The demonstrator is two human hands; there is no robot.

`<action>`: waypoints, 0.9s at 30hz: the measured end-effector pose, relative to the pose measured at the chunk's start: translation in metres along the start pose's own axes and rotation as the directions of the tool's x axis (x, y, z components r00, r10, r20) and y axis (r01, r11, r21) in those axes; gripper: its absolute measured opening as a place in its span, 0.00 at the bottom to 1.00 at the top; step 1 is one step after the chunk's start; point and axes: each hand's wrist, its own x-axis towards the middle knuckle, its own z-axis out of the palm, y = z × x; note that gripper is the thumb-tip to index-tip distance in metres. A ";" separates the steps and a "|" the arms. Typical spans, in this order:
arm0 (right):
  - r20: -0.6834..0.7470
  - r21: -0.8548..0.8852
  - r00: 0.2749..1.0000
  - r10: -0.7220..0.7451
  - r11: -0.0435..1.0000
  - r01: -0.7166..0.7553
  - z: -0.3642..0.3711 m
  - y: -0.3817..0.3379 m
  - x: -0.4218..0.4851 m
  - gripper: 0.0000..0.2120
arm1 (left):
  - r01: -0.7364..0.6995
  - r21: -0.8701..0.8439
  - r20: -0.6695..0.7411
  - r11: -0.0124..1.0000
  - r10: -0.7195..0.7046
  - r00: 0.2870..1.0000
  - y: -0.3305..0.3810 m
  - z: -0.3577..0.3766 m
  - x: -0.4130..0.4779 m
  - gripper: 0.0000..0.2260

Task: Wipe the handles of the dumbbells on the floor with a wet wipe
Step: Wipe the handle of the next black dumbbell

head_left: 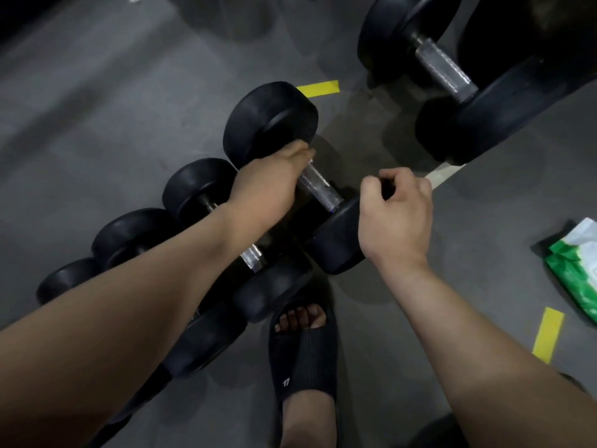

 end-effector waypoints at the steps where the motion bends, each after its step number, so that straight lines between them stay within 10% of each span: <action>1: -0.003 0.006 1.000 0.004 1.000 -0.004 0.001 0.000 -0.001 0.17 | -0.033 -0.042 0.002 0.999 0.033 0.999 0.002 0.004 -0.003 0.31; 12: -0.067 -0.066 0.996 -0.063 0.996 0.058 0.008 0.001 -0.016 0.16 | -0.227 -0.163 0.119 0.960 0.247 0.962 0.020 0.007 -0.022 0.23; 17: -0.070 -0.062 0.995 -0.068 0.996 0.063 0.009 0.001 -0.016 0.16 | -0.159 -0.045 -0.116 0.986 0.153 0.981 0.012 0.006 -0.026 0.23; 22: -0.064 -0.063 0.995 -0.072 0.996 0.068 0.009 0.001 -0.017 0.17 | -0.390 -0.061 -0.099 0.919 0.383 0.918 0.028 0.002 -0.042 0.18; 27: -0.059 -0.062 0.996 -0.068 0.996 0.064 0.009 0.000 -0.017 0.17 | -0.236 -0.018 -0.306 0.972 0.219 0.926 0.001 0.012 -0.030 0.14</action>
